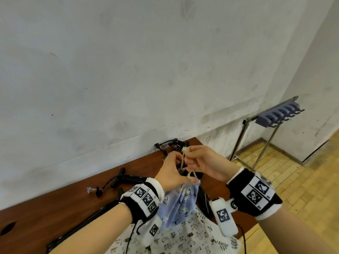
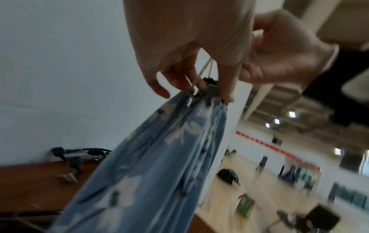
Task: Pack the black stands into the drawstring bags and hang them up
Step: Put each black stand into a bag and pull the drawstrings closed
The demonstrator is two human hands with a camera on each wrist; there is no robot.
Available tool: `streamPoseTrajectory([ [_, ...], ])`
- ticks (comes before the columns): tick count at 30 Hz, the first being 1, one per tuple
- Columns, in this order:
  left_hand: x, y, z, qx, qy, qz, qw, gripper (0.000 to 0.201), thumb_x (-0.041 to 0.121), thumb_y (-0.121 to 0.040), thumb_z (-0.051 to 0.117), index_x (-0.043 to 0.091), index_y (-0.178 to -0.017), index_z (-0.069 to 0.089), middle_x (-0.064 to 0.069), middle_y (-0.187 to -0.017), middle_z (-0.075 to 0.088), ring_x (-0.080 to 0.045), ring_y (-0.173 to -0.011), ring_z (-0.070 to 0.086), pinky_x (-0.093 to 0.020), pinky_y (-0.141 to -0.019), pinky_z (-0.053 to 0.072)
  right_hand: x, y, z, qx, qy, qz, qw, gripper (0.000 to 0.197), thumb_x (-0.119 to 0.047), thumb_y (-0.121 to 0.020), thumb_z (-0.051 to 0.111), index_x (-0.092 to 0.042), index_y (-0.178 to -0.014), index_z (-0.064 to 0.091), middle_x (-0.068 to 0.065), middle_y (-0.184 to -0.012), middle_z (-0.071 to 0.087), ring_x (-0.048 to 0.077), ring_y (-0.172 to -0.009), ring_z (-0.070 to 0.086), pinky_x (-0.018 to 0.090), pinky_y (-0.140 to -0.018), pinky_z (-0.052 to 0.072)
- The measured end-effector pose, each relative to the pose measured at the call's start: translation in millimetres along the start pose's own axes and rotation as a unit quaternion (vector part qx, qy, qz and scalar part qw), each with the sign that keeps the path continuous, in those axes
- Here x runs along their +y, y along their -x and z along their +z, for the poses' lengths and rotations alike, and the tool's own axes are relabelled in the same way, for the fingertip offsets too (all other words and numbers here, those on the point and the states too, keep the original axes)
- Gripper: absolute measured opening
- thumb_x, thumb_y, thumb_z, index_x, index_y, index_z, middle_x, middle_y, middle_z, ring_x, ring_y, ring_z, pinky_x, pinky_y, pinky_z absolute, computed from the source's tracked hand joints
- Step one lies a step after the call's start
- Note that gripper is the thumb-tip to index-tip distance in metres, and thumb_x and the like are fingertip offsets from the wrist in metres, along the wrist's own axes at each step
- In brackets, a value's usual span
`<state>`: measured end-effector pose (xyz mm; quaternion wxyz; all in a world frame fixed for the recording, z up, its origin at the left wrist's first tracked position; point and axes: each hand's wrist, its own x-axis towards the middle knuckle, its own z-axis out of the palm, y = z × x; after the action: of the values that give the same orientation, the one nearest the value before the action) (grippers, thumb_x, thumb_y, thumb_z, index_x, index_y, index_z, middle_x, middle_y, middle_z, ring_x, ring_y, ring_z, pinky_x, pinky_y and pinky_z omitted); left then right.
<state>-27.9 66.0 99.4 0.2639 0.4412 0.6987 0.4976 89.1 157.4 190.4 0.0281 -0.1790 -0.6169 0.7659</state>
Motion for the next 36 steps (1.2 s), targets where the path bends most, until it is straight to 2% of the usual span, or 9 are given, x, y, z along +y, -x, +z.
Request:
streamPoseTrajectory([
  [2,13.7,-8.3,0.0,-0.049,0.059,0.017,0.997,0.068,0.025,-0.057,0.091,0.029,-0.110,0.048,-0.002,-0.109,0.060,-0.015,-0.104,0.062,-0.032,-0.086,0.055,-8.0,-1.1,1.2,-0.041,0.019,0.003,0.999,0.016,-0.016,-0.093,0.053,-0.008,-0.080,0.052,0.005,-0.068,0.049,0.013,-0.055,0.039,0.029,-0.067,0.040],
  [6,38.7,-14.3,9.7,-0.121,0.098,0.023,0.987,0.020,0.007,-0.073,0.079,0.019,-0.084,0.067,-0.003,-0.087,0.071,-0.014,-0.093,0.068,-0.029,-0.090,0.053,-21.0,4.7,-4.6,-0.013,0.037,-0.015,0.999,0.022,-0.026,-0.086,0.058,-0.004,-0.083,0.059,0.014,-0.077,0.057,0.021,-0.065,0.053,0.026,-0.066,0.050],
  [13,35.7,-13.1,33.5,-0.129,0.048,0.044,0.990,0.011,0.022,-0.086,0.068,0.012,-0.084,0.066,0.020,-0.069,0.064,0.005,-0.071,0.059,-0.018,-0.075,0.046,-29.0,52.7,-8.6,0.161,0.055,-0.054,0.984,0.052,-0.053,-0.085,0.054,-0.004,-0.070,0.065,0.014,-0.071,0.064,0.031,-0.077,0.060,0.040,-0.090,0.051],
  [18,40.7,-18.6,48.0,-0.149,0.037,0.063,0.986,0.014,0.030,-0.083,0.071,0.017,-0.087,0.068,0.011,-0.076,0.066,-0.003,-0.075,0.062,-0.021,-0.075,0.050,-28.0,63.5,-13.8,0.222,0.043,-0.075,0.971,0.065,-0.069,-0.073,0.051,-0.006,-0.063,0.062,0.014,-0.069,0.064,0.027,-0.068,0.062,0.039,-0.086,0.052],
  [22,54.4,-29.9,69.8,-0.170,0.079,0.050,0.981,0.012,0.028,-0.083,0.072,0.018,-0.088,0.067,0.011,-0.081,0.066,-0.005,-0.080,0.063,-0.020,-0.079,0.049,-38.5,72.8,-30.0,0.220,0.077,-0.105,0.967,0.055,-0.055,-0.086,0.053,-0.003,-0.075,0.067,0.016,-0.080,0.070,0.026,-0.074,0.067,0.035,-0.082,0.052],
  [26,71.6,-60.7,87.8,-0.111,0.170,0.017,0.979,0.020,0.012,-0.096,0.052,0.018,-0.081,0.062,0.010,-0.073,0.065,0.004,-0.067,0.060,-0.012,-0.071,0.047,-42.4,89.0,-63.2,0.227,0.249,-0.062,0.940,0.033,-0.040,-0.091,0.058,-0.016,-0.109,0.071,-0.003,-0.110,0.072,0.013,-0.109,0.064,0.032,-0.098,0.044],
  [29,59.7,-94.3,111.2,-0.054,0.256,-0.059,0.963,0.021,0.025,-0.098,0.049,0.010,-0.091,0.063,-0.015,-0.095,0.066,-0.021,-0.090,0.062,-0.034,-0.090,0.049,-9.4,96.7,-99.9,0.323,0.343,0.023,0.882,0.068,-0.051,-0.072,0.070,-0.026,-0.134,0.054,-0.007,-0.128,0.058,0.012,-0.120,0.053,0.034,-0.102,0.041],
  [33,44.8,-121.7,153.7,-0.008,0.334,-0.166,0.928,0.036,0.037,-0.099,0.043,0.011,-0.080,0.058,-0.008,-0.083,0.062,-0.023,-0.085,0.061,-0.038,-0.093,0.047,82.6,99.7,-137.0,0.248,0.220,0.143,0.932,0.118,-0.039,-0.068,0.083,-0.033,-0.153,0.000,-0.003,-0.158,0.017,0.019,-0.144,0.023,0.035,-0.111,0.032],
  [36,29.9,-140.4,182.5,0.013,0.372,-0.216,0.903,0.034,0.033,-0.101,0.042,0.013,-0.077,0.055,-0.006,-0.079,0.059,-0.018,-0.075,0.059,-0.038,-0.090,0.048,143.5,85.7,-162.3,0.254,0.210,0.155,0.932,0.123,-0.045,-0.064,0.085,-0.031,-0.152,0.001,-0.013,-0.157,0.015,0.015,-0.143,0.025,0.033,-0.108,0.035],
])
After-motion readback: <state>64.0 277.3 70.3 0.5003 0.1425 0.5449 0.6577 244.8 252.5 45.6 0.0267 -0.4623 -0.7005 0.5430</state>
